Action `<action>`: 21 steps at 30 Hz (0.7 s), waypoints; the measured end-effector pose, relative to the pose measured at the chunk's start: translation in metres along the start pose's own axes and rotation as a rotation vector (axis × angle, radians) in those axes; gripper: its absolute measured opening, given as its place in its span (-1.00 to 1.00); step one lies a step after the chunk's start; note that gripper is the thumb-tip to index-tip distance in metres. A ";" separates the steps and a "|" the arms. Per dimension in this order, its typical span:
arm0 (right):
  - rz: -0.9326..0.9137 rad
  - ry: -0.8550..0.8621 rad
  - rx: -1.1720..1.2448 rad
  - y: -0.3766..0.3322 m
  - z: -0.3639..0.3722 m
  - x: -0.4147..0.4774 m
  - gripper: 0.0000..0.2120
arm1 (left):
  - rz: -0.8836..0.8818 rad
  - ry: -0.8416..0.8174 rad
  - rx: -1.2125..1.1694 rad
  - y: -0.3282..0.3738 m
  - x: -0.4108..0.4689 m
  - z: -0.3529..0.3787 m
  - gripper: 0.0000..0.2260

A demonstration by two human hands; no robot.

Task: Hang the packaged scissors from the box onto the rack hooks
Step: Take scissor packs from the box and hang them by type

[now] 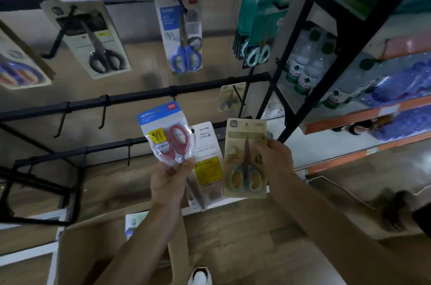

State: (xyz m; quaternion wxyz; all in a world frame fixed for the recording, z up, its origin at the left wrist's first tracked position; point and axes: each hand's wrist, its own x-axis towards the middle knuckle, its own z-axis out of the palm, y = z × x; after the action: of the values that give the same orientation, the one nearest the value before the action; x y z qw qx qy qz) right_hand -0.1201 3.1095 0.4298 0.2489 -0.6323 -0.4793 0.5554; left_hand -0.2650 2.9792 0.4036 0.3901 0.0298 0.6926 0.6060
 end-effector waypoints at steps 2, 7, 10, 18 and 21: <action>0.002 0.018 -0.011 -0.005 0.007 0.028 -0.85 | -0.004 -0.041 -0.002 0.002 0.017 0.005 -0.83; -0.012 0.112 -0.039 0.000 0.027 0.099 -0.76 | 0.041 -0.044 -0.024 -0.003 0.069 0.016 -0.80; 0.025 0.143 -0.032 0.012 0.034 0.128 -0.73 | 0.026 -0.063 -0.042 -0.012 0.082 0.035 -0.76; 0.016 0.031 -0.053 0.008 0.031 0.172 -0.90 | 0.007 -0.020 -0.001 -0.010 0.096 0.071 -0.88; 0.033 0.003 -0.073 0.005 0.037 0.182 -0.88 | 0.004 0.015 0.003 -0.003 0.102 0.073 -0.88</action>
State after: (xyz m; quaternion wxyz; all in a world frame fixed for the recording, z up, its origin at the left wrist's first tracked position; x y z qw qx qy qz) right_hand -0.1673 3.2605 0.3316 0.2173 -0.6498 -0.4881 0.5407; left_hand -0.2922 3.0901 0.3526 0.3837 0.0274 0.6964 0.6058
